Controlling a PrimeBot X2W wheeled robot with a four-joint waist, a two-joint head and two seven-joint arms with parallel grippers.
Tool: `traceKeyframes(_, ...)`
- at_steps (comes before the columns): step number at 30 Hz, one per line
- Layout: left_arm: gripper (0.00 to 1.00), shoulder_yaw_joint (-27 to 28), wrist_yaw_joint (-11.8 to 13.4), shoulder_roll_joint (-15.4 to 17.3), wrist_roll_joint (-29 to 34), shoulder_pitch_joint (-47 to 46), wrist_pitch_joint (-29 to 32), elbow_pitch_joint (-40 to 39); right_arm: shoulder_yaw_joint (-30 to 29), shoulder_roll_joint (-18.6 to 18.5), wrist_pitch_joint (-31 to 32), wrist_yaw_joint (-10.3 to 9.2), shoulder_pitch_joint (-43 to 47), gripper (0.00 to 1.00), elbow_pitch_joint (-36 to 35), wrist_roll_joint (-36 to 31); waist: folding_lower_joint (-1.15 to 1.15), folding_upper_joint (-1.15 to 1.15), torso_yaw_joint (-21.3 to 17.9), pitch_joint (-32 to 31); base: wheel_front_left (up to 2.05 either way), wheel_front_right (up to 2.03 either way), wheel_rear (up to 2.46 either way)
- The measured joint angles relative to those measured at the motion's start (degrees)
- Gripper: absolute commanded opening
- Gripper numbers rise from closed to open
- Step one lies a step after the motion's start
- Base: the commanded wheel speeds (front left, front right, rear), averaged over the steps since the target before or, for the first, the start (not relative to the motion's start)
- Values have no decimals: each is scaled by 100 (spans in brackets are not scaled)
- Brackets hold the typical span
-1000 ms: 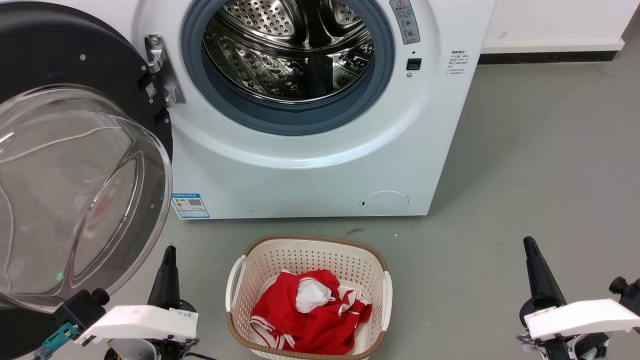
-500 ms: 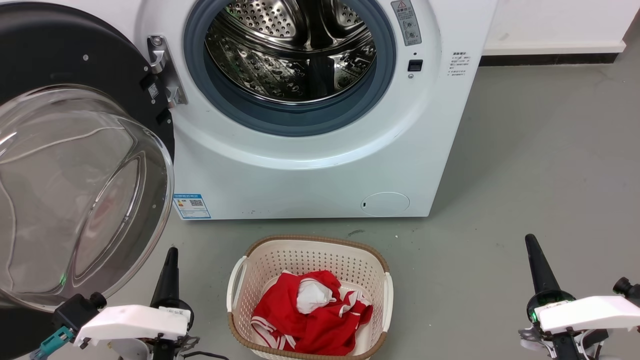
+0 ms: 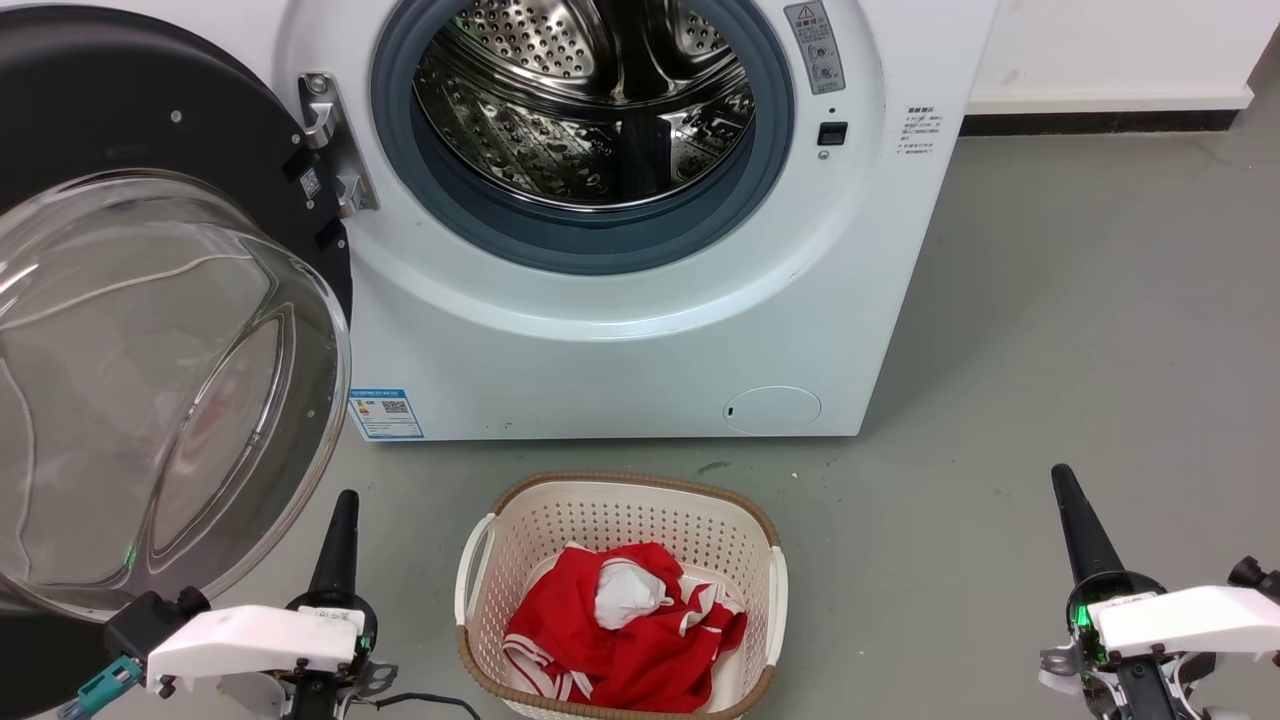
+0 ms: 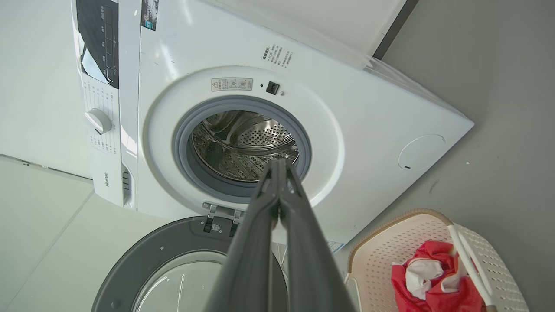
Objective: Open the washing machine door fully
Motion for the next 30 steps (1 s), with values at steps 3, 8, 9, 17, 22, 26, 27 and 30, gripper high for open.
traceKeyframes(3, 0, 9, -13, -1, -180, -9, 43, 14, -12, 0, 41, 0, -25, 0, 13, 170, 0, 0, 4, -4, 0, 0, 0)
traceKeyframes(8, 0, 25, -18, 0, -452, -28, 112, 47, -30, -1, 98, 0, -43, 0, 43, 432, 0, 0, 10, -11, 0, 0, 0)
traceKeyframes(9, 0, 27, -23, 0, -508, -30, 118, 53, -33, 0, 105, 0, -44, 0, 48, 485, 0, 0, 11, -13, 0, 0, 0)
traceKeyframes(17, 0, 48, -64, 0, -920, -98, 220, 89, -65, 0, 197, 0, -82, 0, 102, 876, 0, 0, 22, -24, 0, 0, 0)
traceKeyframes(22, 0, 60, -67, 1, -1163, -106, 277, 111, -86, 0, 252, 0, -131, 0, 130, 1105, 0, 0, 28, -31, 0, 0, 0)
traceKeyframes(26, 0, 68, -74, 0, -1355, -117, 326, 131, -103, 1, 301, 0, -152, 0, 154, 1288, 0, 0, 33, -37, 0, 0, 0)
traceKeyframes(27, 0, 73, -75, 0, -1445, -118, 349, 140, -113, 1, 333, 0, -165, 0, 162, 1372, 0, 0, 36, -40, 0, 0, 0)
traceKeyframes(30, 0, 79, -93, 1, -1588, -126, 385, 152, -126, 1, 353, 0, -169, 0, 176, 1506, 0, 0, 39, -44, 0, 0, 0)
